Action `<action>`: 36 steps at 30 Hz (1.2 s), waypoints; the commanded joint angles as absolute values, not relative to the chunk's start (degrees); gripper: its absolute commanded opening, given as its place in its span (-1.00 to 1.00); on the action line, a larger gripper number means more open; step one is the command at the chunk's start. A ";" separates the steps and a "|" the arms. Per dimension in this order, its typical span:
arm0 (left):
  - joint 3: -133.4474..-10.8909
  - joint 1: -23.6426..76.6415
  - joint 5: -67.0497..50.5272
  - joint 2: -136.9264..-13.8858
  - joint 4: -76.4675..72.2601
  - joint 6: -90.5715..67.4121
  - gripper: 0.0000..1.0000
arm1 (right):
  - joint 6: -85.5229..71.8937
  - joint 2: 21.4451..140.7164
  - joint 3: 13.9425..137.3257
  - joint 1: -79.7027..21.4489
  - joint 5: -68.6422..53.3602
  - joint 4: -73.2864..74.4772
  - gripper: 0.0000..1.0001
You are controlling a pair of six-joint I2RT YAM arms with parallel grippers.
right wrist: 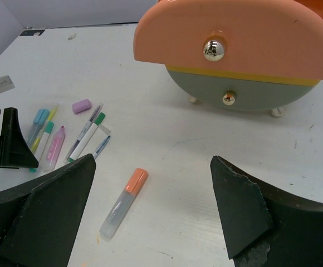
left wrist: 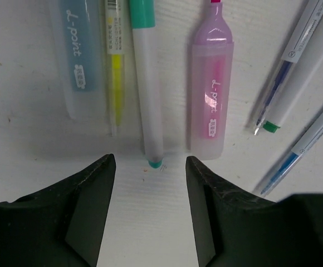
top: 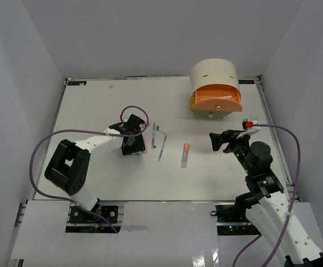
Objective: Sort the stationery into containers
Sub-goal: Pick up the pen from the center of the board.
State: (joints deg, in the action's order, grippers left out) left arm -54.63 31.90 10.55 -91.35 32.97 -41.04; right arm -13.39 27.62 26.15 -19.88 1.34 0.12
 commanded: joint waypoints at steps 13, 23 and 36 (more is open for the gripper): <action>-58.45 32.43 13.01 -96.33 32.78 -41.92 -0.06 | -13.80 26.28 25.05 -19.86 1.58 -1.32 0.80; -58.10 32.96 11.87 -97.03 32.43 -41.84 -0.47 | -13.18 26.98 25.14 -19.78 0.88 -1.23 0.80; -59.15 33.13 11.25 -90.54 32.78 -39.73 -0.94 | -12.13 28.04 26.36 -19.86 0.62 -0.09 0.80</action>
State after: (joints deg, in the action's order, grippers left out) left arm -57.14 32.75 11.60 -95.42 32.84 -40.82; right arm -12.97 27.88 25.32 -19.88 1.10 0.34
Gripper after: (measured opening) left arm 0.243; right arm 0.900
